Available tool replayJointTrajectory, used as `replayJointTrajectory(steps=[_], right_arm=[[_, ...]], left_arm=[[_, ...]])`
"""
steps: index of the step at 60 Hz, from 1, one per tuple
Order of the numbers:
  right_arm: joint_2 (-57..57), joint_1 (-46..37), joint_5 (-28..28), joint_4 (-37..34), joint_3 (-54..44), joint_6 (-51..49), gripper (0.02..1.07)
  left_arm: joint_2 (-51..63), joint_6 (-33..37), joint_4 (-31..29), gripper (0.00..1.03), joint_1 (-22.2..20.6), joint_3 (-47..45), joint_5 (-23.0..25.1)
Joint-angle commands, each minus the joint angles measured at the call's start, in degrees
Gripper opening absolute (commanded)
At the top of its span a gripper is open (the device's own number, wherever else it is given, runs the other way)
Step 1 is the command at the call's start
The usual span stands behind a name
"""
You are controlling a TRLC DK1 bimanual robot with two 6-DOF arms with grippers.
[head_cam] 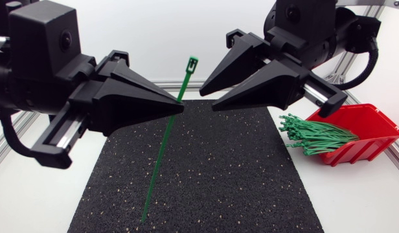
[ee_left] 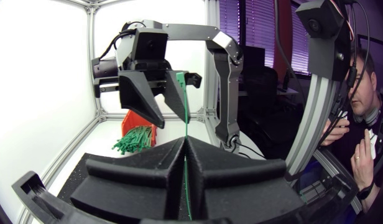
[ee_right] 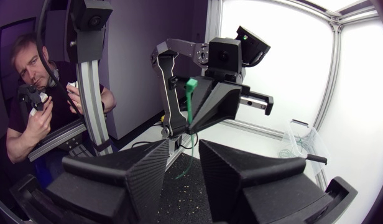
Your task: Take a green cable tie from the red box, thread the tail through the head to close it, then place it in the transparent bin on the left.
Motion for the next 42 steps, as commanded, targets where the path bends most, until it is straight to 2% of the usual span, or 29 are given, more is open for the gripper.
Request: replayJointTrajectory(steps=[1,8,23,28,42], right_arm=[[-0.3,-0.7,-0.1,-10.8,-2.1,-0.7,0.44],[0.2,-1.9,-0.3,-10.6,-2.4,-0.6,0.44],[4.6,-5.3,-0.3,-8.2,-0.6,-0.7,0.44],[5.1,-6.8,0.2,-3.4,-1.8,-0.7,0.44],[5.3,-7.7,1.8,4.4,-4.8,-0.6,0.44]], left_arm=[[-0.7,-4.0,4.5,0.04,-0.4,-2.6,-1.1],[-1.4,-7.8,10.7,0.04,-0.7,-4.5,-3.6],[-1.2,-7.6,11.5,0.04,-1.7,-4.9,-4.9],[-1.1,-7.5,11.7,0.04,-1.7,-5.3,-5.1],[-0.9,-7.3,11.9,0.04,-2.1,-5.4,-5.5]])
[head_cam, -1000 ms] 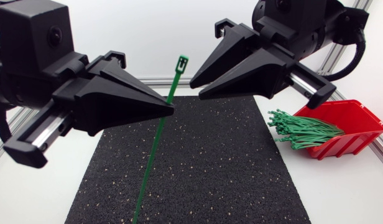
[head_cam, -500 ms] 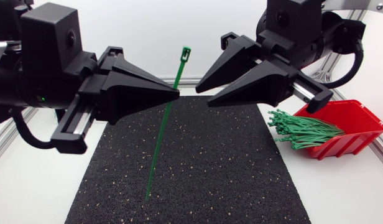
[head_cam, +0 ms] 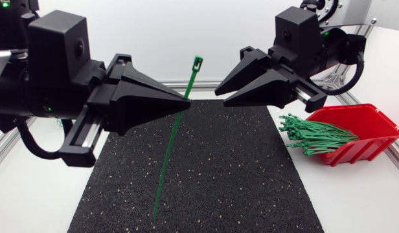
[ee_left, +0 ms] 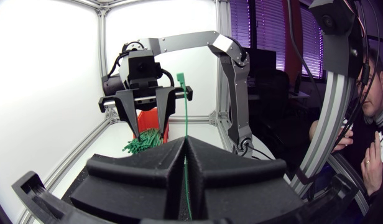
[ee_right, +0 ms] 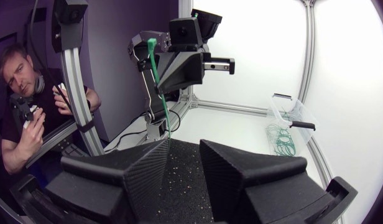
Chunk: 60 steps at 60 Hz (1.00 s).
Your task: Take a green cable tie from the red box, thread the tail through the head to close it, then place it in the transparent bin on the left.
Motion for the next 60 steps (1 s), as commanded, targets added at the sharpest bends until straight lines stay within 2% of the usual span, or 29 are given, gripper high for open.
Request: replayJointTrajectory(steps=[1,10,17,23,27,32,41,44,47,50,52,57,60], right_arm=[[0.6,0.2,0.6,2.0,-2.3,-0.6,0.44],[-0.2,0.1,3.9,8.5,-5.1,-0.6,0.44],[-3.3,0.9,7.9,17.4,-10.1,1.3,0.44],[-8.1,4.3,16.4,37.0,-17.6,15.0,0.45],[-10.3,6.4,20.3,46.9,-21.4,22.2,0.49],[-10.8,8.2,24.6,50.7,-22.5,25.8,0.49],[-12.2,8.4,26.4,57.0,-22.7,35.7,0.49],[-13.2,8.5,28.1,61.6,-23.5,42.8,0.49],[-15.5,8.6,28.9,65.2,-25.9,45.7,0.49],[-17.4,9.4,31.9,70.0,-27.8,52.2,0.47],[-19.0,10.4,33.1,74.1,-29.6,57.5,0.39],[-20.8,10.8,31.9,74.8,-30.7,62.1,0.39],[-20.9,10.1,26.7,74.1,-30.4,65.3,0.39]], left_arm=[[-0.3,-0.8,1.0,0.04,-0.6,-0.9,-0.6],[-0.1,-0.4,1.0,0.04,-1.3,-1.0,-1.0],[0.1,0.0,1.0,0.04,-1.7,-1.0,-1.3],[0.4,0.4,1.0,0.04,-1.7,-0.9,-1.4],[0.4,0.5,1.0,0.04,-1.7,-0.9,-1.5],[0.4,0.7,1.0,0.04,-1.7,-1.0,-1.8],[0.4,0.7,1.1,0.04,0.0,-1.0,-1.8],[0.3,0.6,1.2,0.04,0.6,-1.1,-1.9],[0.4,0.5,1.4,0.04,0.7,-1.3,-1.9],[0.5,0.4,1.7,0.04,0.9,-1.4,-2.1],[0.7,0.1,2.1,0.04,1.1,-1.4,-2.5],[1.6,-2.1,4.0,0.04,1.3,-1.5,-2.8],[2.2,-4.3,6.0,0.04,1.9,-1.6,-2.8]])
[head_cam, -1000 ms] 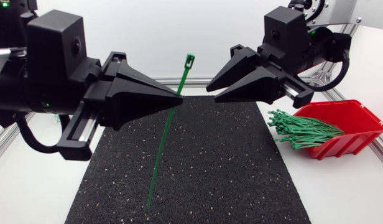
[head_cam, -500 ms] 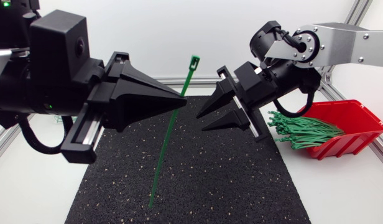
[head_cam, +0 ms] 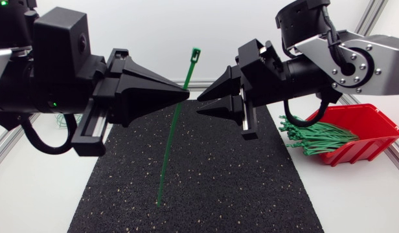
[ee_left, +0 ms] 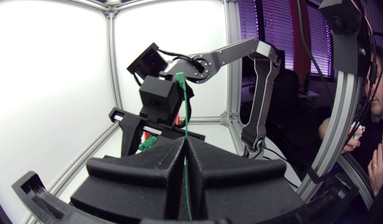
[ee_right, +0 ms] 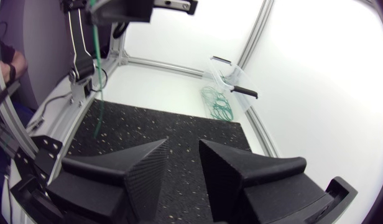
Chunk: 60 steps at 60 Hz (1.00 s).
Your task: Take a green cable tie from the red box, thread the tail through the head to close it, then place it in the transparent bin on the left.
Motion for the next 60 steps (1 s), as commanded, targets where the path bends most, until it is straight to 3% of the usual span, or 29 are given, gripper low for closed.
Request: replayJointTrajectory(steps=[1,9,12,28,34,38,60], right_arm=[[-0.7,-0.4,-4.5,0.2,-1.1,8.4,0.39],[-0.7,-2.0,-11.1,-1.5,-0.7,12.7,0.40],[-0.9,-2.0,-13.0,-2.1,-0.7,14.0,0.40],[-0.8,-1.9,-21.8,-3.3,-0.3,17.8,0.40],[0.0,-1.5,-21.9,-2.8,-0.2,18.0,0.40],[1.2,-0.9,-21.8,-2.5,-0.3,17.4,0.39],[0.4,-0.4,-20.1,1.1,-2.5,14.9,0.39]], left_arm=[[1.7,-3.8,2.7,0.04,1.2,-1.5,-0.1],[1.8,-8.6,10.4,0.06,2.0,-4.3,0.0],[1.8,-9.7,12.5,0.11,2.0,-5.3,0.0],[3.6,-13.1,16.3,0.11,2.4,-5.5,1.9],[3.9,-13.3,16.4,0.10,2.4,-5.1,1.9],[4.5,-13.3,16.5,0.04,2.3,-5.0,2.0],[4.0,-13.0,15.6,0.04,1.5,-5.1,2.1]])
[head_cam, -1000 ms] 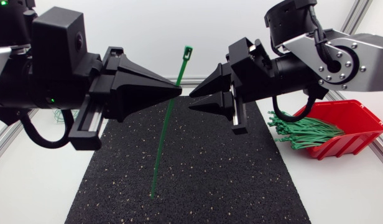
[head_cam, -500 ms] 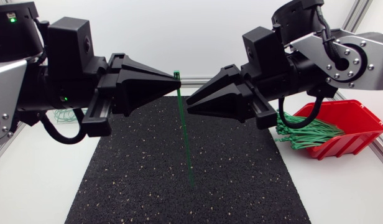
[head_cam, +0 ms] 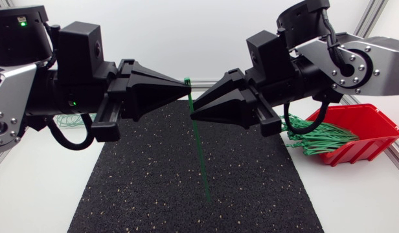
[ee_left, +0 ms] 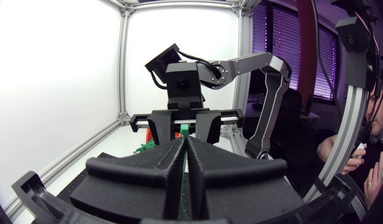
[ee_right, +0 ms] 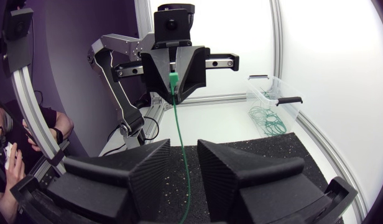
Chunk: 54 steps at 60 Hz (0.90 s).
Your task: Take a green cable tie from the red box, thread the tail through the head to close it, then place it in the transparent bin on the left.
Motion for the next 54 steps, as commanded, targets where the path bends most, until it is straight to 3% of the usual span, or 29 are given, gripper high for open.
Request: replayJointTrajectory(steps=[1,8,18,22,29,54], right_arm=[[-0.1,0.4,0.4,1.4,-2.1,-1.0,0.39],[0.0,0.1,0.9,2.4,-2.6,-1.8,0.39],[-0.1,0.2,0.9,2.9,-3.5,-3.1,0.26],[-0.4,0.4,0.9,2.9,-3.8,-3.6,0.26],[-0.8,1.6,2.1,2.9,-4.3,-4.3,0.08],[-2.0,2.2,3.2,2.0,-5.7,-4.4,0.08]], left_arm=[[-0.1,-0.9,-0.1,0.04,-0.5,-0.7,0.5],[-0.7,-0.9,-0.5,0.04,-0.5,-0.5,0.5],[-0.8,-0.9,-0.9,0.04,-0.8,-0.5,0.5],[-0.8,-0.9,-1.0,0.04,-0.8,-0.4,0.5],[-0.8,-0.9,-1.4,0.04,-1.2,-0.3,0.5],[-1.0,-0.9,-1.8,0.06,0.0,0.1,0.5]])
